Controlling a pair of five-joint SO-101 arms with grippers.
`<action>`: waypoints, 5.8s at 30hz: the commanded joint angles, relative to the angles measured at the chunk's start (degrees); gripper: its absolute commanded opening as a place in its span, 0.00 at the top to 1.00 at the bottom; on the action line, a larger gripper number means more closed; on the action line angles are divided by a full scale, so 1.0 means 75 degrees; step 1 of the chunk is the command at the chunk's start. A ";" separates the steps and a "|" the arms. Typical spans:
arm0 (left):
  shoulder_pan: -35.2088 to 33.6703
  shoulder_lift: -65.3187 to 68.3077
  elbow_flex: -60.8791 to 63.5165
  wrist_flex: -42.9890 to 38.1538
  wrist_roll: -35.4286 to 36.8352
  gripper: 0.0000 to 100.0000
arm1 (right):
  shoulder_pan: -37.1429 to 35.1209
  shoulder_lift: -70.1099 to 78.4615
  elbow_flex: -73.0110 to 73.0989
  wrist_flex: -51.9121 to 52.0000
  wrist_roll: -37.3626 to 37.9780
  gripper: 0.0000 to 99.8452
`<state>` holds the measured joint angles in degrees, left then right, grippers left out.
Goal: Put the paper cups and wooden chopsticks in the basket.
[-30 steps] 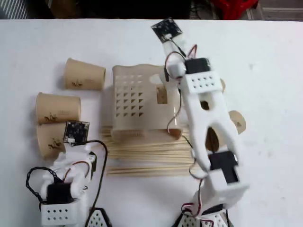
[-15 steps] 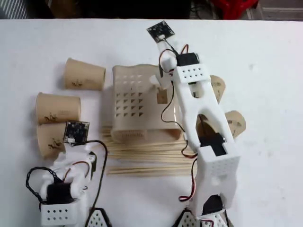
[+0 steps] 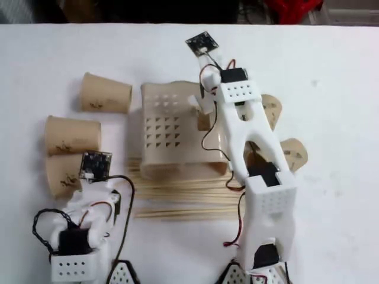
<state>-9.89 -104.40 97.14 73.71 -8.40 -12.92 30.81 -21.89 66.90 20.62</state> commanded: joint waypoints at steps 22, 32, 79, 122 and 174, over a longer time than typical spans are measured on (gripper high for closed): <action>0.0053 -0.0053 -0.0023 0.0012 0.0059 0.88 | 0.0205 -0.3710 -0.0598 -0.0088 -0.2122 0.98; 0.0053 -0.0053 -0.0023 0.0012 0.0059 0.88 | 0.0170 -0.4753 -0.0610 0.0275 -0.2532 0.98; 0.2878 0.7508 -1.2448 0.2227 -0.0750 0.68 | 0.0240 -0.5410 -0.0645 0.0580 -0.2485 0.98; 0.1541 1.3790 -0.8873 -0.5544 -0.0293 0.66 | -0.0721 -0.4753 0.5204 -0.3686 -0.1770 0.91; 0.0709 1.5807 -1.5684 -0.0234 0.1008 0.68 | -0.0662 -0.6722 0.6564 -0.3546 -0.1723 0.76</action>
<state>-5.67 5.85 -10.46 68.53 -0.92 -17.93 -16.92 27.25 42.64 7.08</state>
